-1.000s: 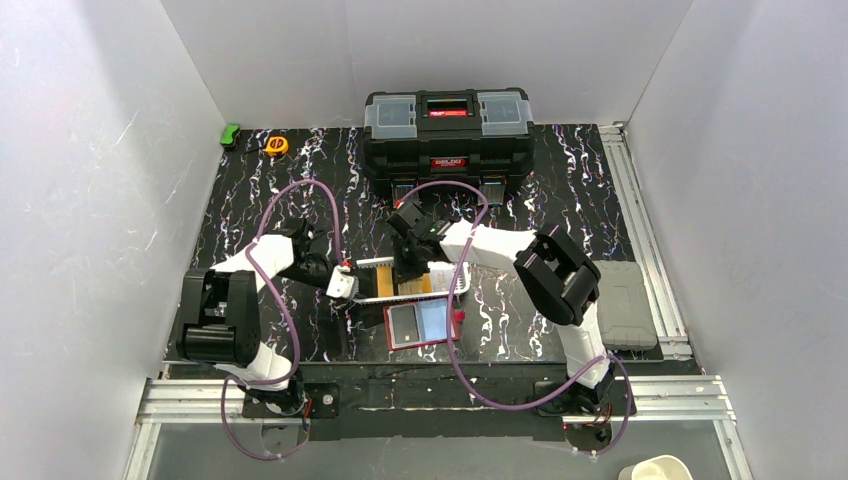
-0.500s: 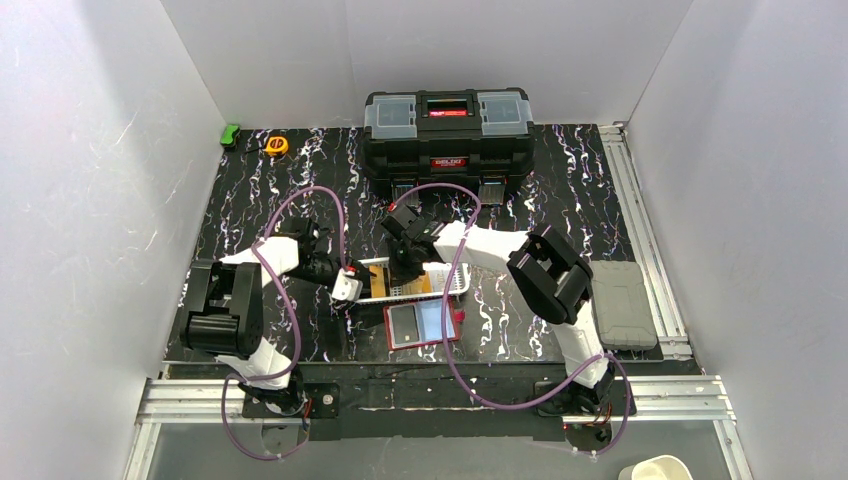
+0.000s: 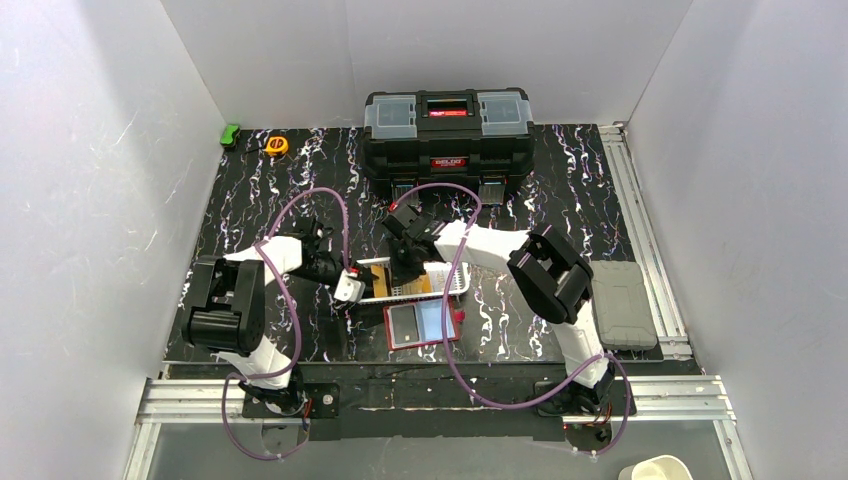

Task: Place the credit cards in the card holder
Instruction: Pick up the credit card from the storage box.

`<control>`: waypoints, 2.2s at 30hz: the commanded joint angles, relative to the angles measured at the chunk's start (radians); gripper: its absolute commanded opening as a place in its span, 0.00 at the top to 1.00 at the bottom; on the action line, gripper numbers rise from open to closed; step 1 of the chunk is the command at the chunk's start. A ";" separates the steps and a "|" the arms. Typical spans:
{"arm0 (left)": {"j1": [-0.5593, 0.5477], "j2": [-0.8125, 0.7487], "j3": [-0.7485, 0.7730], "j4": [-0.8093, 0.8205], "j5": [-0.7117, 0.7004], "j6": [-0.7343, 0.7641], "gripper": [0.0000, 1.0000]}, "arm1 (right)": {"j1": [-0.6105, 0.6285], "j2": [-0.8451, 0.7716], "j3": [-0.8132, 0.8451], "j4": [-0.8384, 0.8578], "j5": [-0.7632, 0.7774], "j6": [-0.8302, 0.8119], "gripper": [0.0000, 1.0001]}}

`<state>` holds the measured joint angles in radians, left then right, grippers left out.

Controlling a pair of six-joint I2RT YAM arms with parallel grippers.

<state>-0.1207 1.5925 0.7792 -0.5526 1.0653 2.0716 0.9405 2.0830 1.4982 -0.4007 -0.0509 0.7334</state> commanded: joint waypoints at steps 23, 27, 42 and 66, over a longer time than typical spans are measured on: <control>-0.076 0.029 -0.035 0.200 -0.112 0.636 1.00 | -0.032 -0.013 -0.077 0.146 -0.147 0.002 0.91; -0.076 0.001 -0.053 0.215 -0.090 0.634 1.00 | -0.044 -0.027 -0.086 0.144 -0.140 -0.002 0.89; -0.073 -0.329 -0.099 0.148 -0.021 0.564 1.00 | -0.108 -0.226 -0.141 0.199 -0.056 -0.060 0.63; -0.067 -0.651 0.318 0.480 0.057 -1.926 1.00 | -0.254 -0.899 -0.532 0.697 -0.511 -0.453 0.02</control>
<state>-0.1959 0.9421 1.0901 -0.2695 1.0718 0.8307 0.6872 1.2663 1.0309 0.1085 -0.2798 0.3260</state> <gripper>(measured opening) 0.013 0.983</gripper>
